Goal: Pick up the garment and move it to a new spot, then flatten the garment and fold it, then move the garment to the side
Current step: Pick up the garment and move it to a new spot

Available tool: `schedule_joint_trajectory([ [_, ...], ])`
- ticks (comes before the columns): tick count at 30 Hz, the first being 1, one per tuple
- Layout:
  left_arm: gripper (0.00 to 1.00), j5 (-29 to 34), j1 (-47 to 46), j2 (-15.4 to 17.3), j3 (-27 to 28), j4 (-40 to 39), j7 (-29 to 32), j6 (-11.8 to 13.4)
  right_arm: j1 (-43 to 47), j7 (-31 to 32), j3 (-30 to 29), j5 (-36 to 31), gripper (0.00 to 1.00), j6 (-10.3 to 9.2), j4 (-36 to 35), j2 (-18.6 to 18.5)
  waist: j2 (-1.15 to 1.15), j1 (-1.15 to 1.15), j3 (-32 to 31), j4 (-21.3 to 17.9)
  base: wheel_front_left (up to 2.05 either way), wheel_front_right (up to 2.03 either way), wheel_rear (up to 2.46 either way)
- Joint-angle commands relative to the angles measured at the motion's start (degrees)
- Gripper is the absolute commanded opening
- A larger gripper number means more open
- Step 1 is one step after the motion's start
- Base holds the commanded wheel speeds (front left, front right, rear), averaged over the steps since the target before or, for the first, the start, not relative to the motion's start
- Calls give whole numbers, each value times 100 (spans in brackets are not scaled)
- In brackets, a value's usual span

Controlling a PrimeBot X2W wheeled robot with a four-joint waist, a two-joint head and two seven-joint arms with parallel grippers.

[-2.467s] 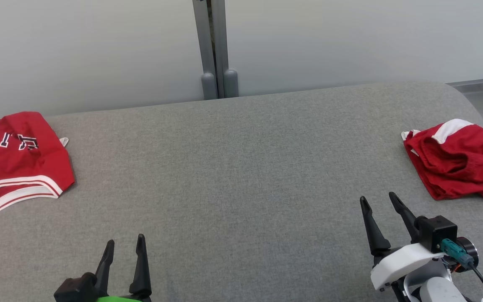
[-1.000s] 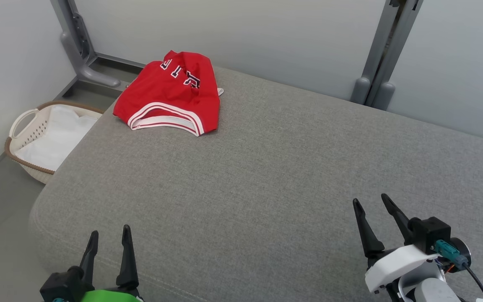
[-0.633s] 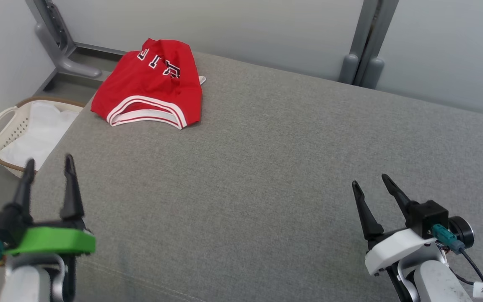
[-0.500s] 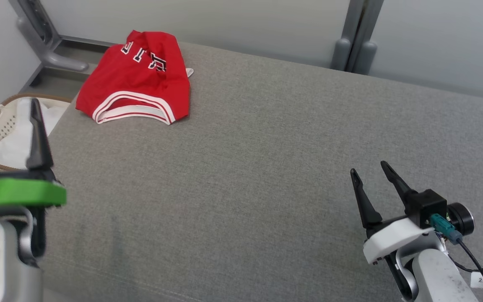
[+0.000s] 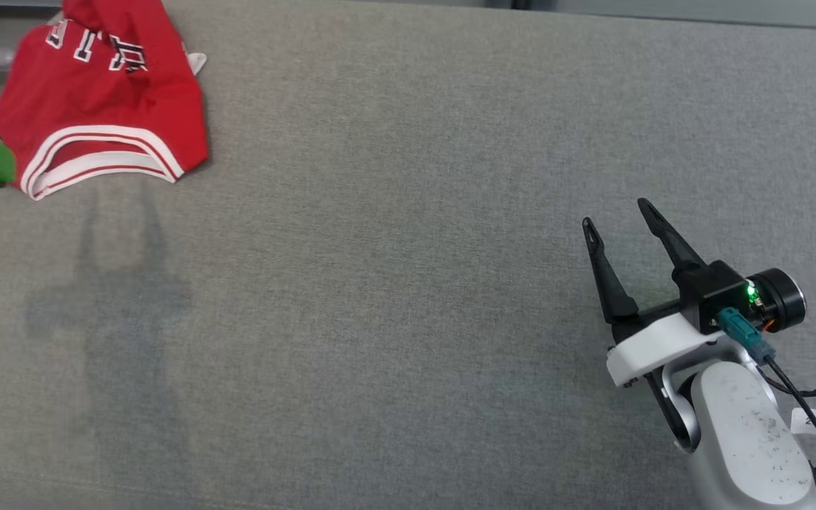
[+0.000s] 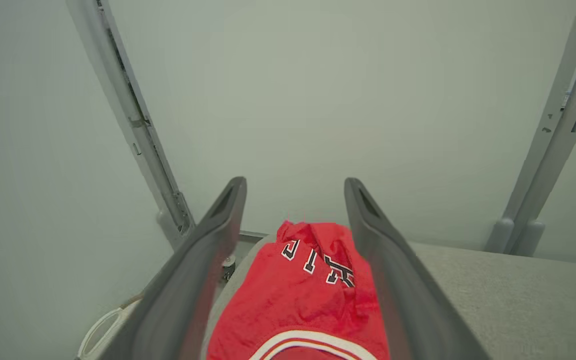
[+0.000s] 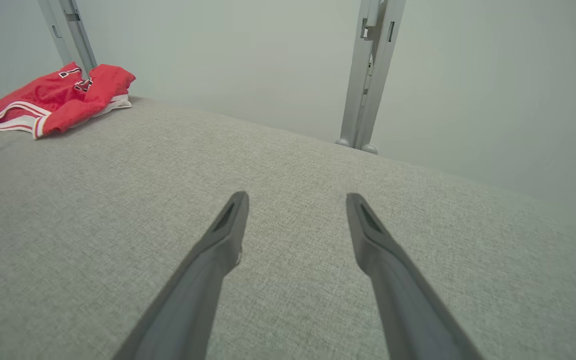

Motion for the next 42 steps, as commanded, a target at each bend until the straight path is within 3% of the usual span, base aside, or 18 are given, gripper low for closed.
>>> schedule_joint_trajectory([
  [1,100,-176,-158,-19,-128,156,41,-25,-98,-23,-10,-46,100,-8,-58,-22,0,0,610,-509,0,0,0],
  [17,100,-1231,-649,85,-1867,1752,599,-23,-208,0,-111,-243,100,-8,-582,-22,0,0,1327,-780,0,0,0],
  [24,100,-1142,-764,149,-2223,2448,465,-23,-226,13,-161,-274,100,-9,-681,-23,0,0,1460,-854,0,0,0],
  [28,100,-1275,-863,172,-2139,2849,350,-8,-209,10,-199,-270,100,-9,-689,-24,0,0,1486,-877,0,0,0],
  [29,81,-1306,-902,195,-2114,2943,294,-6,-210,10,-207,-264,100,-9,-689,-23,0,0,1487,-882,0,0,0],
  [30,37,-1334,-934,209,-2090,3010,237,-5,-216,9,-216,-255,100,-9,-690,-24,0,0,1486,-886,0,0,0],
  [32,0,-1325,-997,246,-2076,3122,124,17,-233,6,-225,-236,100,-9,-691,-24,0,0,1472,-888,0,0,0],
  [42,0,-1088,-1236,564,-2196,3384,-558,78,-228,-17,-122,30,100,-9,-454,-23,0,0,959,-969,0,0,0],
])
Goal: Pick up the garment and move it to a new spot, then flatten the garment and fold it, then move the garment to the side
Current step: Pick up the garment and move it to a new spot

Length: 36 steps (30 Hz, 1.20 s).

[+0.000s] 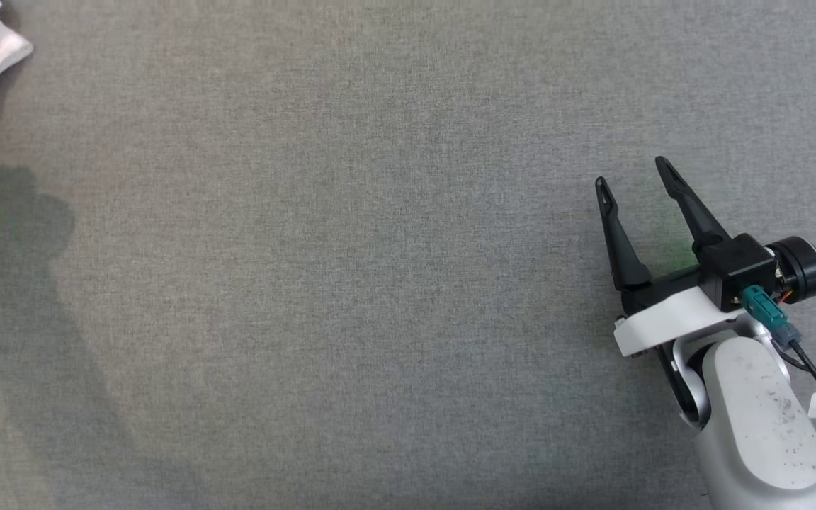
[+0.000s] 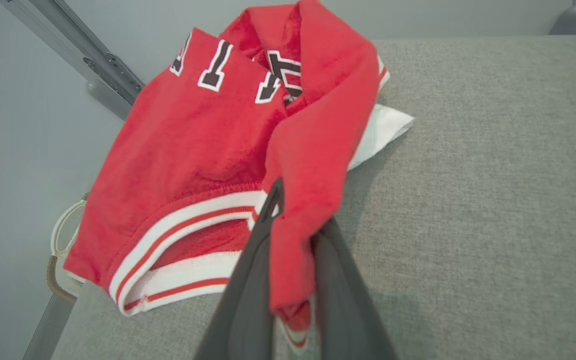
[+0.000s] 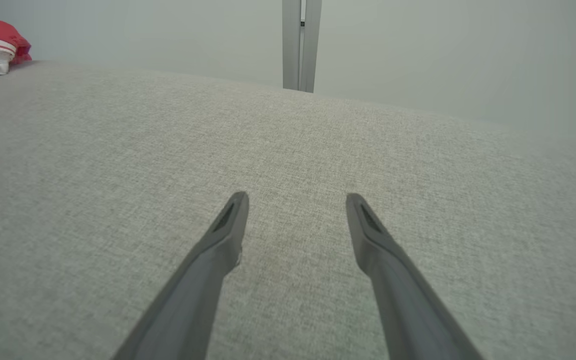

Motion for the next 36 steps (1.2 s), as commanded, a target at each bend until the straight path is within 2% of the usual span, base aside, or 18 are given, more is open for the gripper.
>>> schedule_joint_trajectory([
  [1,0,117,-122,135,-52,16,-94,5,-13,-22,20,76,100,-9,40,-22,0,-1,-320,-94,0,0,0],
  [7,0,497,-348,464,-396,-152,-334,-30,186,-24,42,322,100,-9,180,-20,0,-1,-989,-281,0,0,0],
  [16,0,1041,-763,652,-1113,-814,-328,-81,666,-25,67,749,100,-9,408,-22,0,-1,-2104,-739,0,0,0],
  [20,0,1108,-872,564,-1424,-1251,-303,-91,890,-25,39,854,100,-9,490,-22,0,-1,-2489,-968,0,0,0],
  [27,0,721,-1195,240,-2064,-2523,-134,-91,1087,-25,-99,981,100,-9,498,-22,0,-1,-2790,-1352,0,0,0],
  [31,0,472,-1337,159,-2103,-3042,-130,-91,1069,-25,-105,1019,100,-9,460,-21,0,-1,-2762,-1494,0,0,0],
  [36,0,207,-967,74,-2158,-3453,-156,-92,1076,-26,-215,989,100,-9,439,-20,0,-1,-2667,-1589,0,0,0],
])
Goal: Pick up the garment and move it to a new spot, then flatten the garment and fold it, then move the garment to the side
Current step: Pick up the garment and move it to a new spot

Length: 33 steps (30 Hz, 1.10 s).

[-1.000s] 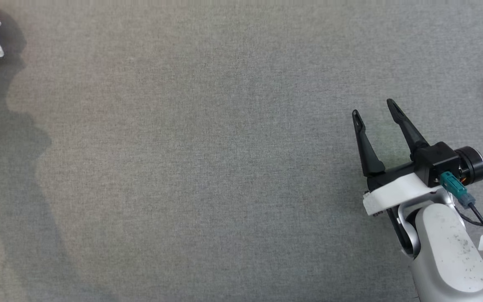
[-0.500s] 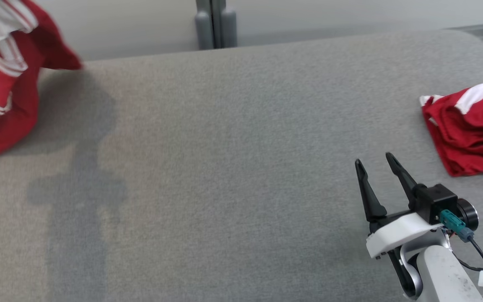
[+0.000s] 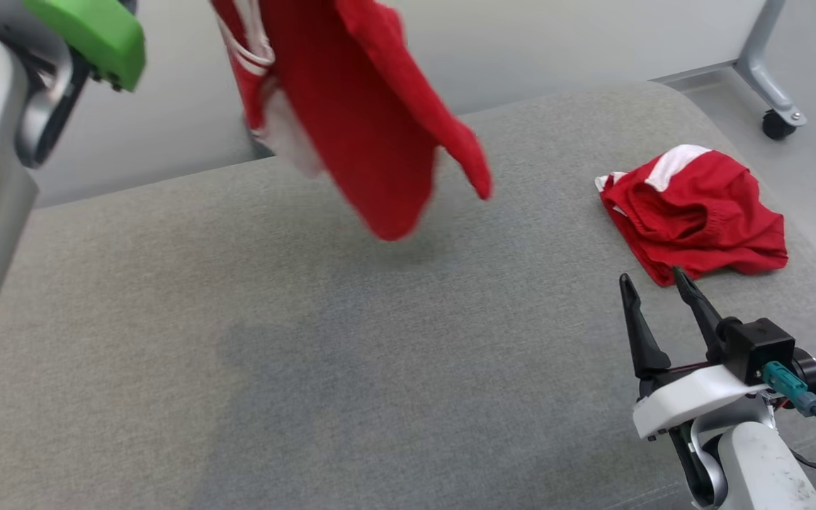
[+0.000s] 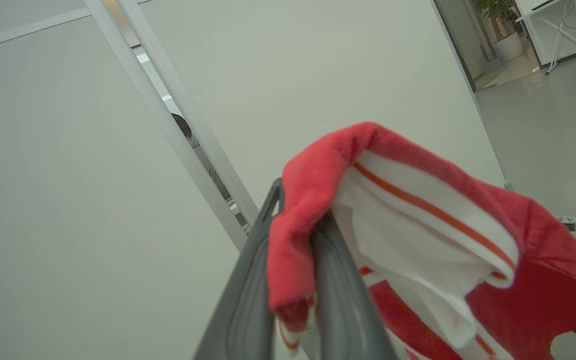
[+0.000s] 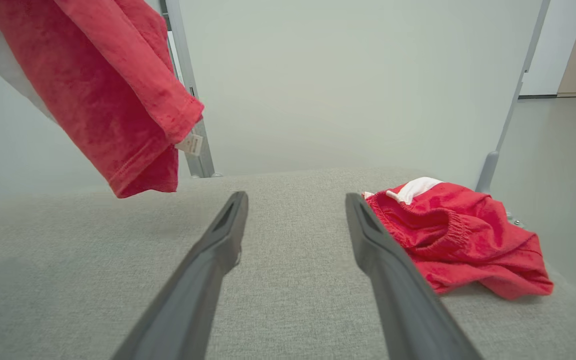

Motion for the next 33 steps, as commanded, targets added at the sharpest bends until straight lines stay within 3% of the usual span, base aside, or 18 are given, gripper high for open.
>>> schedule_joint_trajectory([
  [1,0,-98,331,8,0,-37,-57,-5,57,-23,-47,-9,100,-9,-30,-17,-1,0,43,-92,0,0,0],
  [8,0,-563,1749,46,-25,104,-279,179,57,-23,-182,30,100,-9,-77,-17,-1,0,298,-87,0,0,0],
  [13,0,-815,2827,142,-38,790,-456,213,-51,-24,-192,56,100,-9,-99,-18,-1,0,589,-46,0,0,0],
  [18,0,-891,3212,68,69,1274,-564,274,-126,-24,-165,63,100,-9,-99,-18,-1,0,796,21,0,0,0],
  [19,29,-878,3259,19,118,1353,-584,289,-148,-24,-159,58,100,-9,-95,-18,-1,0,835,43,0,0,0],
  [20,45,-867,3289,-13,147,1392,-594,291,-158,-24,-154,55,100,-9,-89,-18,-1,0,849,54,0,0,0],
  [21,84,-871,3324,-50,196,1432,-606,299,-164,-24,-146,46,100,-9,-82,-18,-1,0,864,70,0,0,0],
  [22,100,-885,3345,-72,257,1436,-609,302,-169,-24,-141,39,100,-9,-74,-18,-1,0,873,83,0,0,0],
  [33,100,-607,4101,-372,1362,709,-602,357,-84,-24,-78,-103,100,-9,18,-19,-1,0,562,263,0,0,0],
])
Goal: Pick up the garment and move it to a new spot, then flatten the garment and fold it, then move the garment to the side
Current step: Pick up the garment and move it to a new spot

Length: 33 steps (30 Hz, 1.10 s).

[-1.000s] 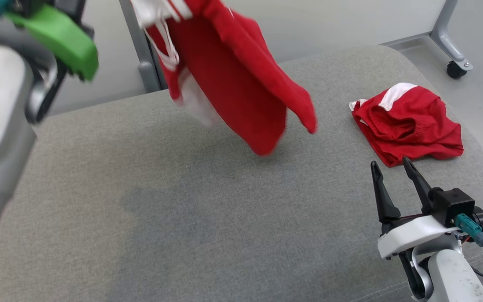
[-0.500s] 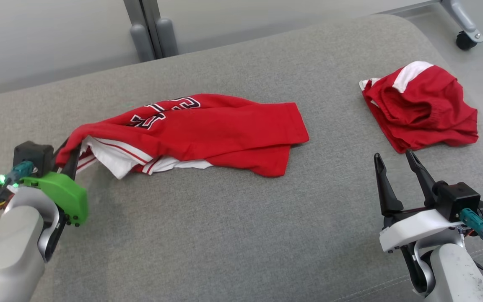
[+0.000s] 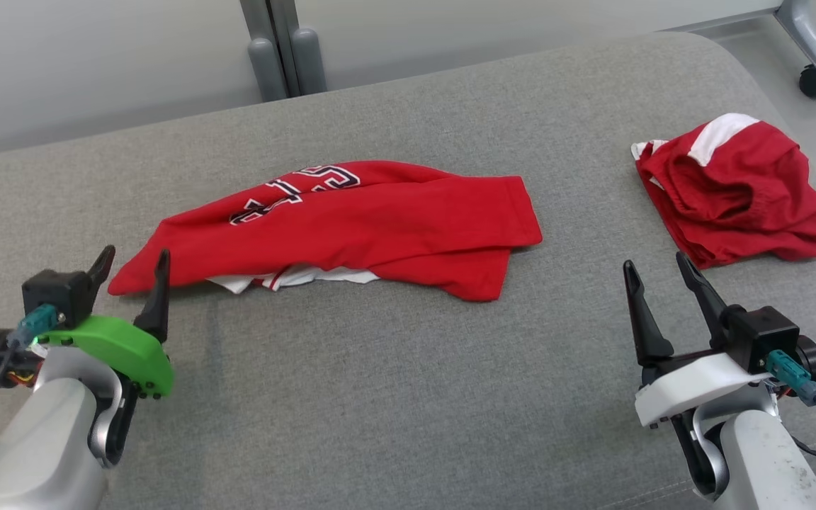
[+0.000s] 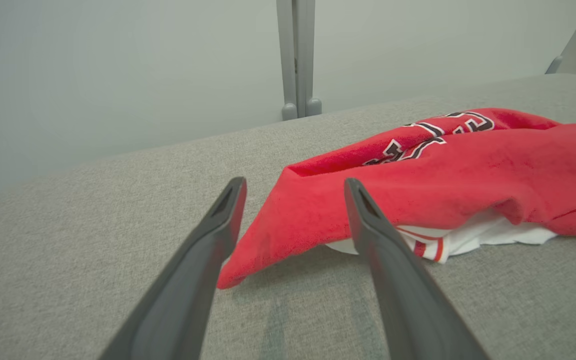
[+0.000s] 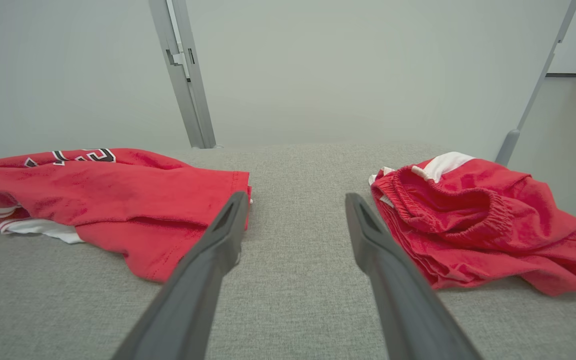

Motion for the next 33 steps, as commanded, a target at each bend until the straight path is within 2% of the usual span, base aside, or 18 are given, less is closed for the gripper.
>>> schedule_joint_trajectory([
  [1,100,92,261,-46,140,-122,-16,16,91,-24,6,-58,100,-9,20,-21,0,0,-167,62,0,0,0],
  [9,100,481,1489,-478,912,-998,-10,97,359,-24,11,-194,100,-9,72,-21,0,0,-682,202,0,0,0],
  [19,100,1058,2835,-1437,1867,-2030,-11,231,693,-24,78,-149,100,-9,30,-21,0,0,-1027,273,0,0,0],
  [23,100,1310,3252,-1740,2164,-2285,-11,151,840,-24,117,-75,100,-9,-2,-19,0,0,-1086,291,0,0,0],
  [33,100,1673,3666,-2027,2626,-2396,-11,-20,1026,-24,219,129,100,-9,101,-20,0,0,-1139,325,0,0,0],
])
